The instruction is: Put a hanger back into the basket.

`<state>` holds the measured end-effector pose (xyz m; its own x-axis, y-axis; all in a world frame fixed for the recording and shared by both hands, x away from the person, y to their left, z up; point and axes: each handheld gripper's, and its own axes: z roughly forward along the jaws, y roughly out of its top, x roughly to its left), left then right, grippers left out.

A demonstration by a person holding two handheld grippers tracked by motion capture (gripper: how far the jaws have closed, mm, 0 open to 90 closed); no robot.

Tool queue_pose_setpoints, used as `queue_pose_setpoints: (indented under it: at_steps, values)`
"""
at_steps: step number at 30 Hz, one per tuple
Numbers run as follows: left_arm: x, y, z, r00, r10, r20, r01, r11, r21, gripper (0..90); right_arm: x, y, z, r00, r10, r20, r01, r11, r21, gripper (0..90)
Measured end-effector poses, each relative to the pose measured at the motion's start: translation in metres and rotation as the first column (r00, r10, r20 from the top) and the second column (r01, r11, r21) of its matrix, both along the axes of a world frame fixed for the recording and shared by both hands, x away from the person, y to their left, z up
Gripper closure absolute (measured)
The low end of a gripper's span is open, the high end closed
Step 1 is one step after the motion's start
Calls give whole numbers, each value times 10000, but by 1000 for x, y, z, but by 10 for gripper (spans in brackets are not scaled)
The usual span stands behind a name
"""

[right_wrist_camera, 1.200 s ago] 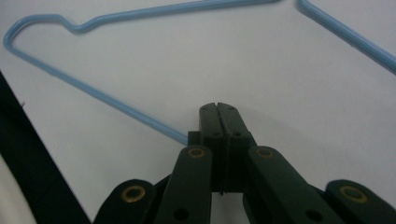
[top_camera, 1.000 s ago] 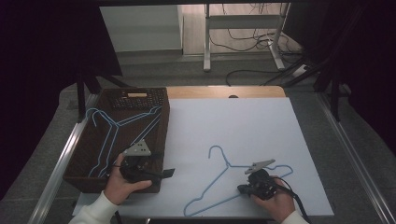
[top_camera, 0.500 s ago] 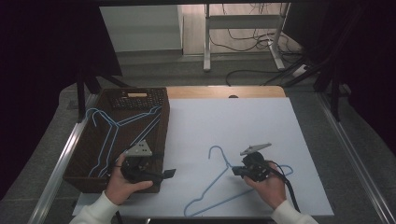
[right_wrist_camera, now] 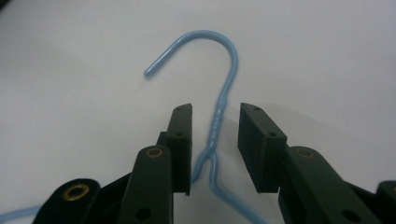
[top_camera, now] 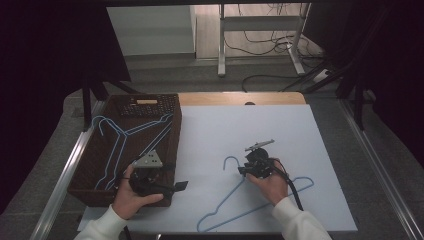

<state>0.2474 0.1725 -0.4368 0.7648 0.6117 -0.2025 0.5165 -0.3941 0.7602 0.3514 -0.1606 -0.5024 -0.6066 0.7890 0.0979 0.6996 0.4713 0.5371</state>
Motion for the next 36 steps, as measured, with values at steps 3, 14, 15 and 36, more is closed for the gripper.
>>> queue_pose_setpoints:
  at_steps: [3, 14, 15, 36]
  values:
    - [0, 0, 0, 10000, -21, 10, 21, 10000, 9, 196, 2, 8, -4, 10000, 10, 2, -10, 9992, -392, 655]
    - [-1, -2, 0, 10000, -69, 39, 69, 10000, 22, 196, -2, 18, -6, 9996, 11, 282, 25, 9922, -1243, 845]
    - [-1, -2, 0, 10000, -71, 46, 71, 10000, 31, 196, -2, 18, -6, 9996, -43, 280, 76, 9928, -1192, 849]
    - [-2, -73, -6, 9938, -783, -795, 849, 9929, 833, 229, -12, 0, 20, 9905, -370, 1325, 366, 9993, 57, 864]
